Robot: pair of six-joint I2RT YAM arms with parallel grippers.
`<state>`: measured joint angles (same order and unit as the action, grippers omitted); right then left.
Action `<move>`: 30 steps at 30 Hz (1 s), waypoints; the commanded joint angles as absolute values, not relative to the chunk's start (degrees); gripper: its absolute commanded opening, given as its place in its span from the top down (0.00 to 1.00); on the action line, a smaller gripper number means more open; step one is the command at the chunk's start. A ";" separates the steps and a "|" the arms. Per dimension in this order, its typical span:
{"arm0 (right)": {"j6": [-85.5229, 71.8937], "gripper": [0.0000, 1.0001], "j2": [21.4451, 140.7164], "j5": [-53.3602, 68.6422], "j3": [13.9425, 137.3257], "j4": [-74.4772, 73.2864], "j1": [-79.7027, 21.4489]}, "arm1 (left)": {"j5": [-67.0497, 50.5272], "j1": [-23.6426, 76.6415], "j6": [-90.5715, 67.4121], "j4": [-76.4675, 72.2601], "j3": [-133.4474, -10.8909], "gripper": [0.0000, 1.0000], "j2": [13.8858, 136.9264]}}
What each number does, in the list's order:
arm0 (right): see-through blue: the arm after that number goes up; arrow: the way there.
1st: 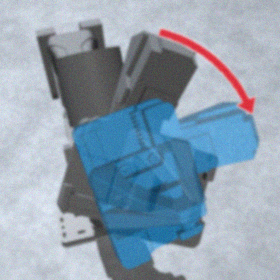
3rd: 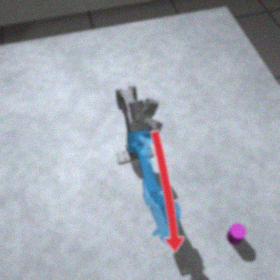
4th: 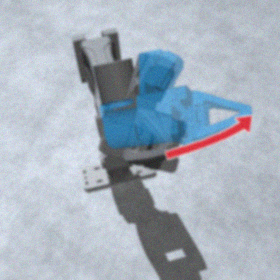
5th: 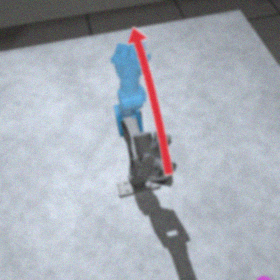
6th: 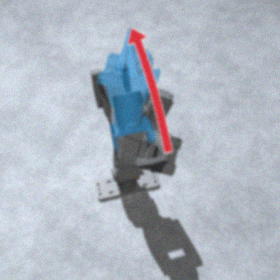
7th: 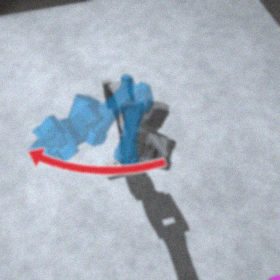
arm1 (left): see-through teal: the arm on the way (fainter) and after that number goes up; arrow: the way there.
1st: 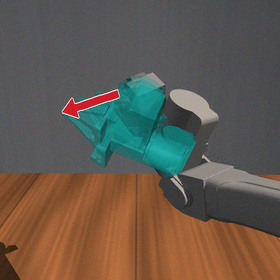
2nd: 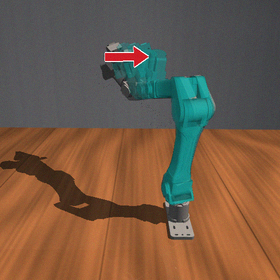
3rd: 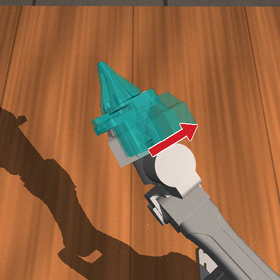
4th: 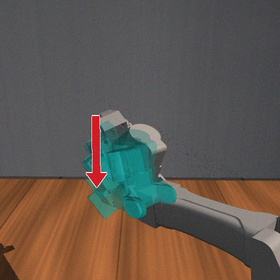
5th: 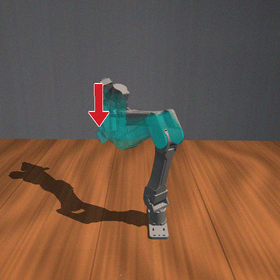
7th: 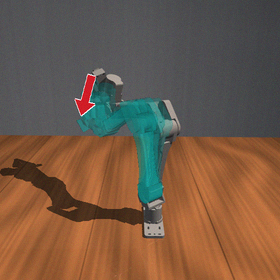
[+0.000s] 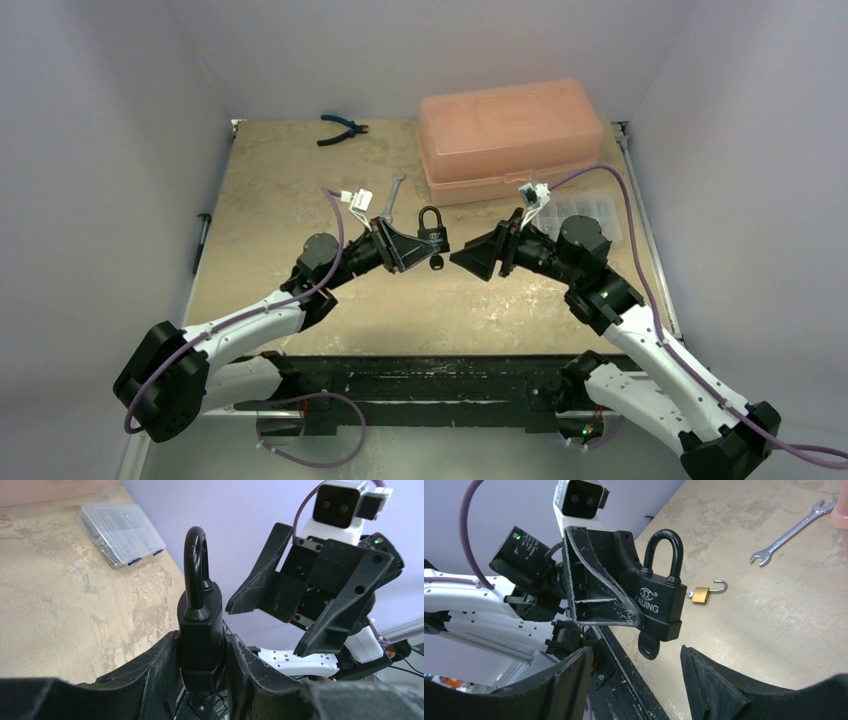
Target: Unlock with the key
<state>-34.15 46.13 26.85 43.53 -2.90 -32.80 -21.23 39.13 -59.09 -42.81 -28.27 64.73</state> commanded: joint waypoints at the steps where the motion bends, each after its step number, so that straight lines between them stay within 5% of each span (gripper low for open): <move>1: -36.74 0.30 46.30 30.22 41.77 4.32 -33.10 | -19.56 39.12 -60.27 -52.15 -32.12 1.00 61.62; 30: -40.17 0.55 56.06 26.37 42.13 12.06 -38.19 | -17.84 39.11 -63.72 -58.05 -31.66 1.00 62.80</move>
<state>-40.01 55.88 28.86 40.77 9.06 -37.87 -18.92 39.13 -62.54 -48.66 -28.73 63.94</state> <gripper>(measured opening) 0.480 0.372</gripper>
